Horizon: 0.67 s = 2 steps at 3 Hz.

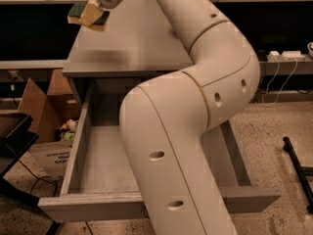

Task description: Pick sponge from top drawer and place on counter

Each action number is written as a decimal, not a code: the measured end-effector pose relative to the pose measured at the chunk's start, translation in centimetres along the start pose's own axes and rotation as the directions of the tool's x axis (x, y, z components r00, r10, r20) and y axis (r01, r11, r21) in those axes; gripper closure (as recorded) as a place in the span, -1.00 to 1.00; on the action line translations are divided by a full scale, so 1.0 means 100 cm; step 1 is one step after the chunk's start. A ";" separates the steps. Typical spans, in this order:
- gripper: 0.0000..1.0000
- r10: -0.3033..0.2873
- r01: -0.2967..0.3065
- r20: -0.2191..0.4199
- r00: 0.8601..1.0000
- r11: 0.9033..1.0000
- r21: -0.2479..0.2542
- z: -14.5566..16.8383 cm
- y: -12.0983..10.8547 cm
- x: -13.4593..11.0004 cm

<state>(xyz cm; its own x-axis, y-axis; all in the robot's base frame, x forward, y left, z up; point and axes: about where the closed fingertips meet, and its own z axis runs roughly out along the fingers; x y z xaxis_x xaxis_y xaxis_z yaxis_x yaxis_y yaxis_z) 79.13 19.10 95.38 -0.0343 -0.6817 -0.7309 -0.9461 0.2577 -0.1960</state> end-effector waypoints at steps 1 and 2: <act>1.00 0.045 -0.043 -0.119 0.992 0.999 0.019 0.048 -0.004 0.037; 0.64 0.048 -0.045 -0.131 0.990 0.999 0.028 0.048 -0.007 0.041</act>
Offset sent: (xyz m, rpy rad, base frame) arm 0.0153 0.0083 -0.0476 -0.0766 0.0424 -0.0497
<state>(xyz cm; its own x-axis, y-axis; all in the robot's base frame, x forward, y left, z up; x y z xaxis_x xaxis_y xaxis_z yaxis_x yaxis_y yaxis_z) 81.18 19.46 89.40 -0.1216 -0.7525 -0.6472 -0.9344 0.3068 -0.1811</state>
